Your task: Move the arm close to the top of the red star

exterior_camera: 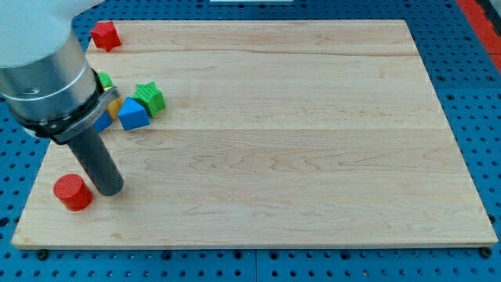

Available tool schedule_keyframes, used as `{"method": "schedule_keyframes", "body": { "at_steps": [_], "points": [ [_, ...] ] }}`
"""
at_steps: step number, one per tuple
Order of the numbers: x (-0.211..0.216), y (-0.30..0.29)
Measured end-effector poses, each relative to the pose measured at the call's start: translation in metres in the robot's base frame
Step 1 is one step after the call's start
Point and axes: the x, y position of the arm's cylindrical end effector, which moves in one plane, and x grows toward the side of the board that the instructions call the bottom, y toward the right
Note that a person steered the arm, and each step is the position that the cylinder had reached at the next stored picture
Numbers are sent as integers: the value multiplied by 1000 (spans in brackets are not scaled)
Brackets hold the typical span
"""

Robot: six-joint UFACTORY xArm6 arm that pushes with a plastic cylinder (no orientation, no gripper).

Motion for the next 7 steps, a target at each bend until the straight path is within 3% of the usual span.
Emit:
{"method": "schedule_keyframes", "body": {
  "at_steps": [2, 3, 5, 6, 7],
  "points": [
    [1, -15],
    [-24, 36],
    [-119, 199],
    [-198, 213],
    [-262, 183]
  ]
}}
